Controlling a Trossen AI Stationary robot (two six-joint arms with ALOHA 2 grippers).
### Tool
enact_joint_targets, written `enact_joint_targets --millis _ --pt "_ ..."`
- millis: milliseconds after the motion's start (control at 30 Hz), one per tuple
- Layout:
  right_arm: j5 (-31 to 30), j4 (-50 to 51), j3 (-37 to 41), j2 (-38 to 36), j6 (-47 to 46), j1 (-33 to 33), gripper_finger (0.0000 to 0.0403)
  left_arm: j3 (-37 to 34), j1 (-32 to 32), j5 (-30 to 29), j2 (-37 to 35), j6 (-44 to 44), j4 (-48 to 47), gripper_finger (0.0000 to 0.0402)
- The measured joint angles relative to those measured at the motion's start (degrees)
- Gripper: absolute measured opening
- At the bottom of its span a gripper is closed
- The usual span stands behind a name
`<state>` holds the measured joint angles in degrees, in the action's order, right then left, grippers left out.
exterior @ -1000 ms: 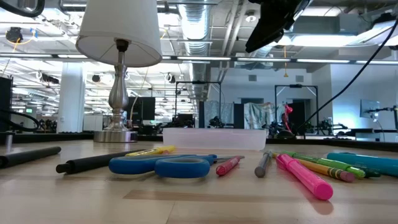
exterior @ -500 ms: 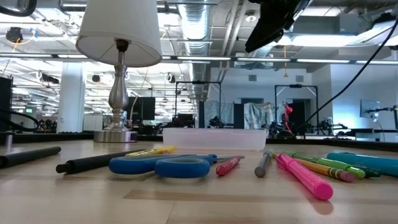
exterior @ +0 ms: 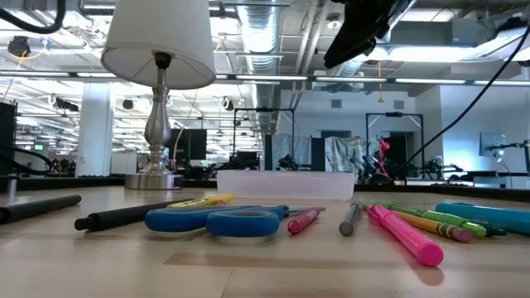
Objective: Pick & place school supplies into a supply box
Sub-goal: Put the left green crayon into the pink supply box
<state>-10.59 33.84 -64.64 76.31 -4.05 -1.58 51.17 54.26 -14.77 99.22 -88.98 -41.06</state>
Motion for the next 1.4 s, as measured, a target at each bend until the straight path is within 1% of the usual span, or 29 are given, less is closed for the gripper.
enact_joint_targets --millis 100,200,400,600,767,900,1000,1100,1233,1400 --pt "0.0 -0.24 0.0 0.0 0.01 0.62 0.0118 -0.08 -1.33 -1.14 0.08 2.78 -0.32 0.0031" --pt "0.0 -0.24 0.0 0.0 -0.01 1.02 0.0118 -0.11 -2.59 -1.09 0.08 6.76 -0.34 0.0031" --pt "0.0 -0.24 0.0 0.0 -0.01 1.01 0.0118 -0.11 -4.7 1.0 0.04 14.69 0.06 0.0032" --pt "0.0 -0.22 0.0 0.0 -0.03 1.01 0.0118 -0.02 -6.71 4.37 -0.05 19.13 0.65 0.0032" --pt "0.01 -0.16 0.0 0.0 -0.03 1.0 0.0118 -0.02 -7.54 5.51 -0.09 19.45 0.72 0.0032" --pt "0.0 -0.02 0.0 0.0 -0.03 1.0 0.0118 0.06 -7.61 5.7 -0.11 17.86 0.74 0.0032" --pt "0.02 -0.02 0.0 0.0 -0.01 1.0 0.0118 1.31 -7.65 6.31 0.18 17.22 -1.25 0.0031" --pt "0.02 -0.02 0.0 0.0 -0.01 1.0 0.0118 3.35 -7.67 6.36 0.45 17.84 -3.57 0.0021" --pt "0.02 -0.02 0.0 0.0 -0.01 1.0 0.0118 5.25 -7.84 3.6 0.71 17.97 -6.64 0.0007" --pt "0.03 -0.02 0.0 0.0 -0.01 0.95 0.0118 6.34 -8.09 3.58 0.59 17.0 -7.33 0.0011"
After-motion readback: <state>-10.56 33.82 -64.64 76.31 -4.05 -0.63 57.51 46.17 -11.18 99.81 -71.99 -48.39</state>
